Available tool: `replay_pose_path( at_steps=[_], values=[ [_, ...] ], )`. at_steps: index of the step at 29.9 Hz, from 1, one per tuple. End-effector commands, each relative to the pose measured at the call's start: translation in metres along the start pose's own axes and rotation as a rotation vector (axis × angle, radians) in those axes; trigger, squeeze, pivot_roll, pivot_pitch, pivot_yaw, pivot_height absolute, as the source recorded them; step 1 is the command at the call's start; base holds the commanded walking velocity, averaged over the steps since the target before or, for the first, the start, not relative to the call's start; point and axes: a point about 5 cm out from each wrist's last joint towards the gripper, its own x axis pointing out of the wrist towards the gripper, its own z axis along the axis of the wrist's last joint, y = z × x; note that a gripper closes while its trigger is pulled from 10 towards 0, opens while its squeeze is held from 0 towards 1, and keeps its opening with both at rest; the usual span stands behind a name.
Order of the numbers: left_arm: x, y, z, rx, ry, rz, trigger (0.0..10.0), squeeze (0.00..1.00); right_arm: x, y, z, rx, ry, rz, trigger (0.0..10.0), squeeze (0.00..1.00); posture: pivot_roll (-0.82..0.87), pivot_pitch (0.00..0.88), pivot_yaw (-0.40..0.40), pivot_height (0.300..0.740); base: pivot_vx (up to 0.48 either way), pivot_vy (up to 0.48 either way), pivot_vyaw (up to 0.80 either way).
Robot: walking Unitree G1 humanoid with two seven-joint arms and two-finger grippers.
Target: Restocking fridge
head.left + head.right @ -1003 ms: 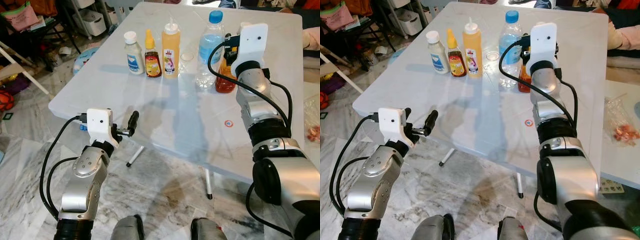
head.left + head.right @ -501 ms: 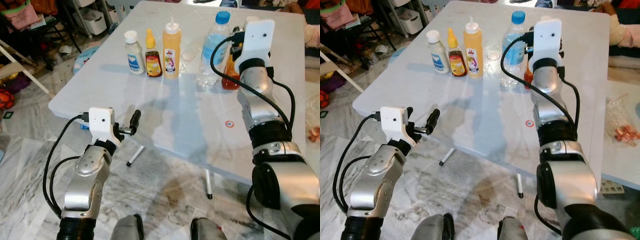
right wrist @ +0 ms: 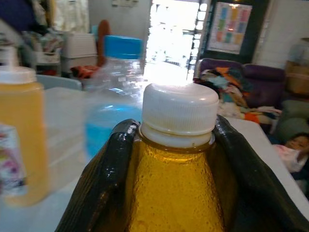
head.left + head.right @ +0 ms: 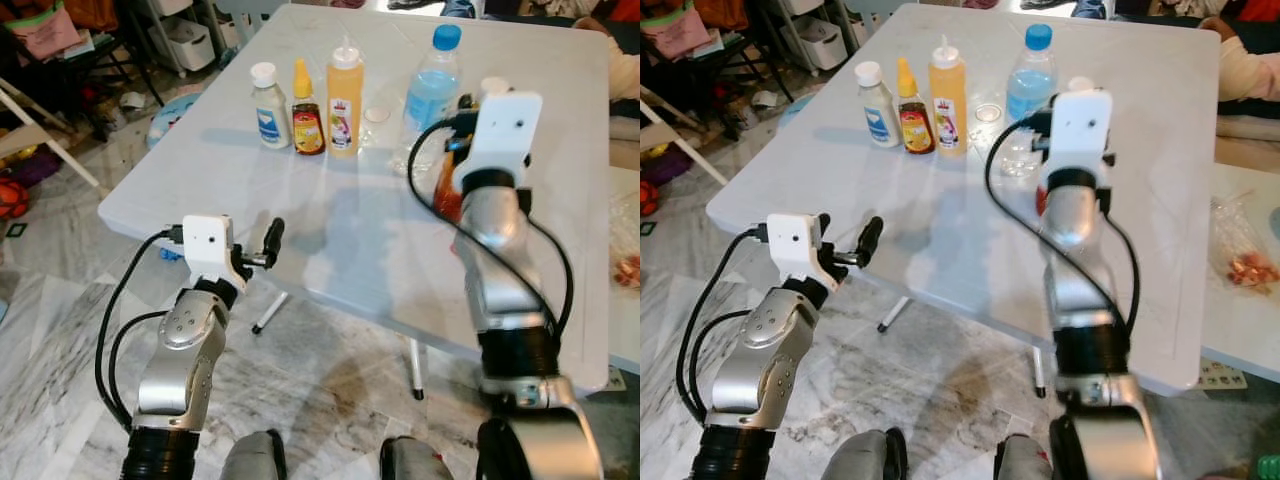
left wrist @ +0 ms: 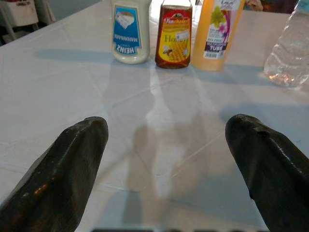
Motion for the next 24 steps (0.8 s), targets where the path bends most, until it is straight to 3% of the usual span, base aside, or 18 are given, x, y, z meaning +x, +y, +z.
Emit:
replay_pose_path(
  at_steps=[1,7,8,9,14,16,18,24],
  values=[
    [0.001,0.003,-0.001,0.014,0.0,0.01,10.0,0.0,-0.006,0.007,0.005,0.015,0.012,0.048,10.0,0.0,-0.04,0.063,0.071,0.74,0.0,0.0,0.0],
    [0.001,0.003,-0.003,0.01,-0.002,0.014,10.0,0.0,-0.012,0.008,0.007,0.026,0.025,0.077,10.0,0.0,-0.05,0.058,0.068,0.74,0.0,0.0,0.0],
    [0.001,0.003,-0.004,0.009,-0.002,0.013,10.0,0.0,-0.014,0.008,0.008,0.031,0.031,0.077,10.0,0.74,-0.05,0.058,0.069,0.74,0.0,0.0,0.0],
    [0.001,0.002,-0.005,0.007,-0.002,0.011,10.0,0.0,-0.016,0.006,0.007,0.037,0.043,0.074,10.0,1.0,-0.05,0.058,0.069,0.74,0.0,0.0,0.0],
    [0.002,0.0,-0.005,0.004,0.0,0.006,10.0,0.0,-0.018,0.003,0.003,0.022,0.069,0.063,10.0,1.0,-0.05,0.061,0.071,0.74,0.0,0.0,0.0],
    [0.002,0.0,-0.005,0.004,0.0,0.006,10.0,0.0,-0.018,0.003,0.003,0.02,0.074,0.064,10.0,0.96,-0.06,0.062,0.072,0.74,0.0,0.0,0.0],
    [0.002,0.0,-0.005,0.004,0.0,0.006,10.0,0.0,-0.019,0.003,0.002,0.016,0.08,0.071,10.0,0.0,-0.05,0.063,0.073,0.74,0.0,0.0,0.0],
    [0.003,0.001,-0.005,0.005,0.003,0.005,10.0,0.0,-0.017,0.007,0.003,0.018,0.076,0.104,10.0,0.0,-0.05,0.077,0.072,0.74,0.0,0.0,0.0]
  ],
)
